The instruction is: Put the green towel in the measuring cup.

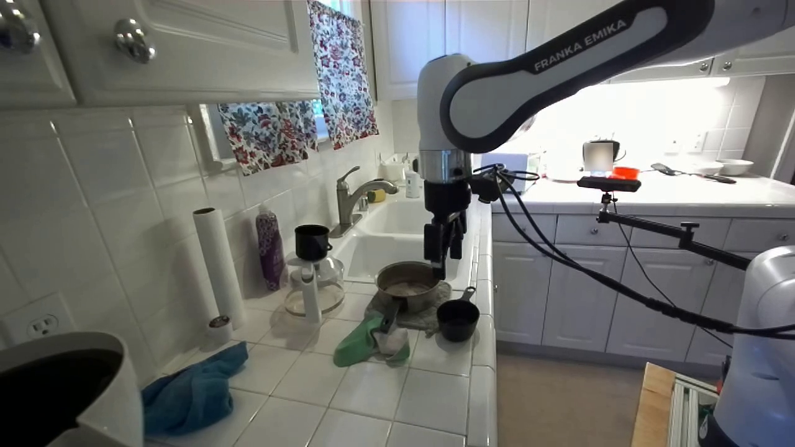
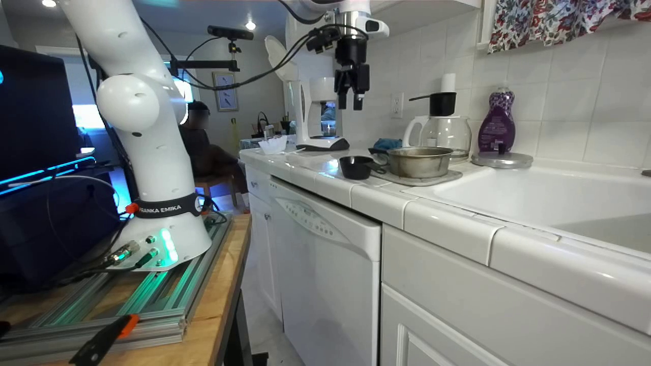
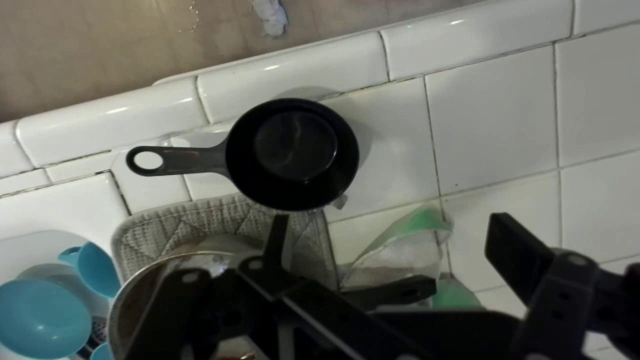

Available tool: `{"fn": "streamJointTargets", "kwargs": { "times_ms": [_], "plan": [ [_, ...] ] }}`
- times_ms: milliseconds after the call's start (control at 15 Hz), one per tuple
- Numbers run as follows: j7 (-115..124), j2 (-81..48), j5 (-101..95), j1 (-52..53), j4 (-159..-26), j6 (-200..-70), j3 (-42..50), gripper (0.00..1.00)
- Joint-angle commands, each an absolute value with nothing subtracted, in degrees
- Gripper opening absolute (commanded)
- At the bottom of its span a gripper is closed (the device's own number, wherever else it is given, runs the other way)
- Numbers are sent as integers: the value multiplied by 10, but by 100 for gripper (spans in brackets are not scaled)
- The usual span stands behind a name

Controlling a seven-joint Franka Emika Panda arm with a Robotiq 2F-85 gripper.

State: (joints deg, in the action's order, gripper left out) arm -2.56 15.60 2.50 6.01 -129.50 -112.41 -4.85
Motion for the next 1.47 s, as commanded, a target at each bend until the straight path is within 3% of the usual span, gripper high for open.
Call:
{"fn": "streamJointTargets", "kwargs": {
  "times_ms": [0, 1400],
  "plan": [
    [-24, 148, 25, 62, -1294, -1123, -52, 100],
    [27, 30, -51, 90, -1313, -1223, -106, 100]
  ]
}}
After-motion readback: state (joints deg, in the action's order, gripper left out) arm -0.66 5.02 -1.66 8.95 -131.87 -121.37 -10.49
